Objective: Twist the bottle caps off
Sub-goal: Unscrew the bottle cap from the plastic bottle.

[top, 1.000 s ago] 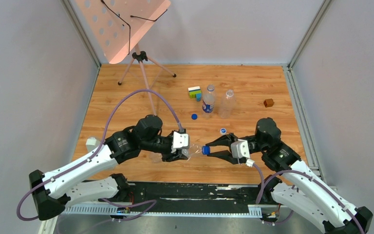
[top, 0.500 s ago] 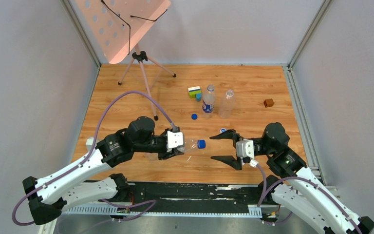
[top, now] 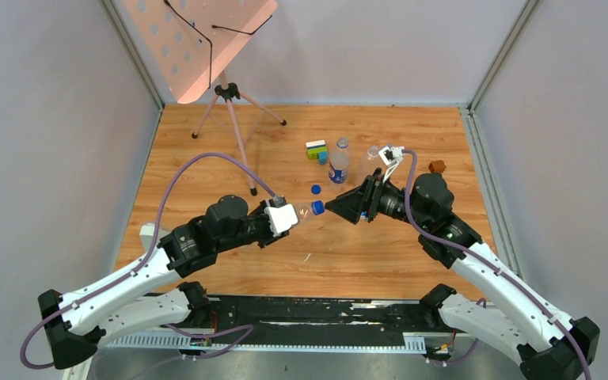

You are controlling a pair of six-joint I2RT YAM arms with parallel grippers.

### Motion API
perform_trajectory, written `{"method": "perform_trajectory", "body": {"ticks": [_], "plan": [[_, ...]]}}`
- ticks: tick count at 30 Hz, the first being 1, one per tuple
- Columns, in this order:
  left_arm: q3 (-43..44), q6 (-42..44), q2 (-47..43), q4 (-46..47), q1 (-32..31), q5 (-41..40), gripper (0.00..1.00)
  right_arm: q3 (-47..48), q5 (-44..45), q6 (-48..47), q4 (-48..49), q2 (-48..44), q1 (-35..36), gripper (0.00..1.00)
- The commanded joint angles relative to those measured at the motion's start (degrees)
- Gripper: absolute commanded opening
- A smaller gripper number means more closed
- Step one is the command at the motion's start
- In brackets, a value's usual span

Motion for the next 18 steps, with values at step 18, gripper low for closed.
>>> {"method": "perform_trajectory", "body": {"ticks": [18], "plan": [[-0.1,1.6,-0.4,3.8,-0.5,-0.3,0.01,2.2,-5.9,23.5,4.6,9.6,-0.1,0.6]]}}
